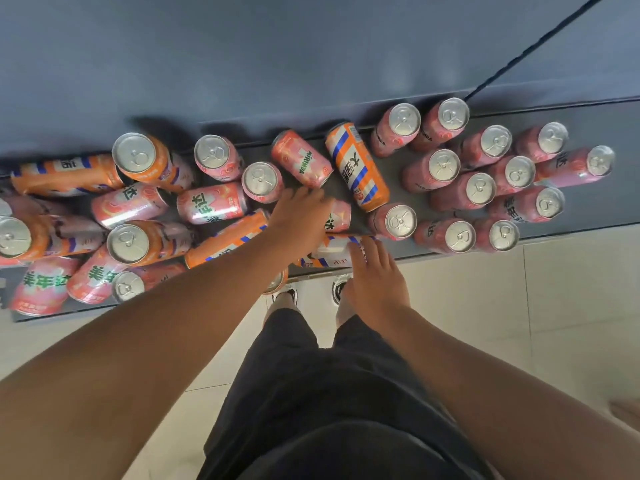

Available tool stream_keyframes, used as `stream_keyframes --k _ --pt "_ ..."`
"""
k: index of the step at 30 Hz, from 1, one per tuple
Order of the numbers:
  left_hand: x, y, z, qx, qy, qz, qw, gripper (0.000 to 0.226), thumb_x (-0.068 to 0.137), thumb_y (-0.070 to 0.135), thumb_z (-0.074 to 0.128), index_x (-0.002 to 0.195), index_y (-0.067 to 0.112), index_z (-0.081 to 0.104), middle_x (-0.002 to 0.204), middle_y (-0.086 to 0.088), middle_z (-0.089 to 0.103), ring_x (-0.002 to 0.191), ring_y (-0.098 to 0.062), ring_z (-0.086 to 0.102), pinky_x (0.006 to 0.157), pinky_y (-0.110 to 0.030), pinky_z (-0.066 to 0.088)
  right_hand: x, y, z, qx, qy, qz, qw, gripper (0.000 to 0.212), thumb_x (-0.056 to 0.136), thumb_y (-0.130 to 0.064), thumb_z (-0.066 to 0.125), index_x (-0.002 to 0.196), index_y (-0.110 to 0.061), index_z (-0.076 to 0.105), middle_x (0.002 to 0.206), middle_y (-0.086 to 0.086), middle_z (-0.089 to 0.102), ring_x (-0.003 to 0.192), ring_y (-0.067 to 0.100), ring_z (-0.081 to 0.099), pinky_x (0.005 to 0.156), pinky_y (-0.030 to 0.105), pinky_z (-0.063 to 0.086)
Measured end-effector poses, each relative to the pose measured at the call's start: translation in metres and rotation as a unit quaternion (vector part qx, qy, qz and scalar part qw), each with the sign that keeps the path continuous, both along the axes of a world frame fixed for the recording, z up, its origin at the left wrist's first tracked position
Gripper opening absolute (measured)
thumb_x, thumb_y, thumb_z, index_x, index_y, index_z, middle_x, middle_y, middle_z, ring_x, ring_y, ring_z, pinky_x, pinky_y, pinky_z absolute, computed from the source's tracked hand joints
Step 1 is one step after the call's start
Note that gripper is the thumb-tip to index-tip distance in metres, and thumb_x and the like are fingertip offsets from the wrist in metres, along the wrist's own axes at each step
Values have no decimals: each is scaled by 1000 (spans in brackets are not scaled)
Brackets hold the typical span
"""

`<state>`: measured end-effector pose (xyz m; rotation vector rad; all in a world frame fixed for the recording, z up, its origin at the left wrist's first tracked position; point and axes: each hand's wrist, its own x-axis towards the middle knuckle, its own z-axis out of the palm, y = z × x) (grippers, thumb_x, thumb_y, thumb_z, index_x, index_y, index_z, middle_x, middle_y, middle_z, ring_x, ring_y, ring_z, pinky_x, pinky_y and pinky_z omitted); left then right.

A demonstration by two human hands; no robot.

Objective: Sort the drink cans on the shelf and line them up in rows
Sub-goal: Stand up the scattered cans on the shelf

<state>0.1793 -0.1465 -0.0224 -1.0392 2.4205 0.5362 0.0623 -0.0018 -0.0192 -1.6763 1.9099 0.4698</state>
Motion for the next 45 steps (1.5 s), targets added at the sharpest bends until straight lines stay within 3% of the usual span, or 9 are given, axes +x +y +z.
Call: stream_keyframes --k 7,10,13,17,21,27,36,42,45 --pt "-17 -12 -22 18 -34 -148 988 88 84 23 70 153 29 16 150 -9 33 130 -42 40 101 -50 40 -2 4 -27 -101 -7 -48 994 63 80 -20 72 137 -13 45 136 9 50 124 29 49 99 38 50" --pt "-24 -21 -22 2 -53 -194 980 84 83 33 72 151 28 23 143 -12 43 124 -41 46 98 -48 42 -5 5 -32 -127 -3 -39 991 63 77 -20 77 134 -12 50 131 10 55 119 29 54 94 37 52" --pt "-21 -25 -16 6 11 -146 989 72 79 26 75 139 23 37 125 -16 52 111 -36 55 79 -44 48 -3 5 -32 -128 -2 -50 990 62 79 -21 77 134 -13 50 134 10 55 121 31 53 95 39 52" --pt "-3 -20 -4 6 66 -63 996 85 73 20 79 140 23 27 123 -17 48 101 -36 59 61 -37 41 1 4 -30 -117 -7 -42 992 60 84 -23 73 138 -14 48 141 9 49 130 31 47 102 38 47" --pt "15 -14 4 -22 75 -35 996 77 85 18 68 148 27 25 125 -11 52 95 -32 62 60 -34 38 11 -5 -33 -116 -21 -1 993 62 78 -19 75 135 -14 49 137 8 51 130 31 45 110 42 39" --pt "15 -18 -15 2 26 -64 998 73 89 16 65 150 28 26 141 -10 41 119 -37 52 83 -49 51 29 -29 -47 -101 -7 47 994 71 74 -32 78 136 -17 49 129 8 56 120 31 51 112 48 34" --pt "-13 -27 -13 -8 30 -121 992 59 83 12 68 134 14 39 131 -15 43 112 -38 55 69 -36 32 25 -26 -56 -122 10 81 989 73 68 -27 87 131 -14 53 124 7 60 115 29 56 109 42 39" --pt "-3 -31 -5 44 81 -67 993 55 72 12 76 114 13 40 117 -13 54 100 -37 60 64 -38 39 20 -13 -38 -158 -43 24 986 74 61 -23 91 126 -14 57 123 5 65 115 28 61 109 43 39" --pt "7 -26 -1 62 109 -31 992 63 72 14 76 124 15 41 122 -14 47 91 -39 60 62 -38 40 12 -6 -19 -203 -107 -20 973 71 60 -17 90 124 -14 58 121 6 65 113 30 62 100 45 47"
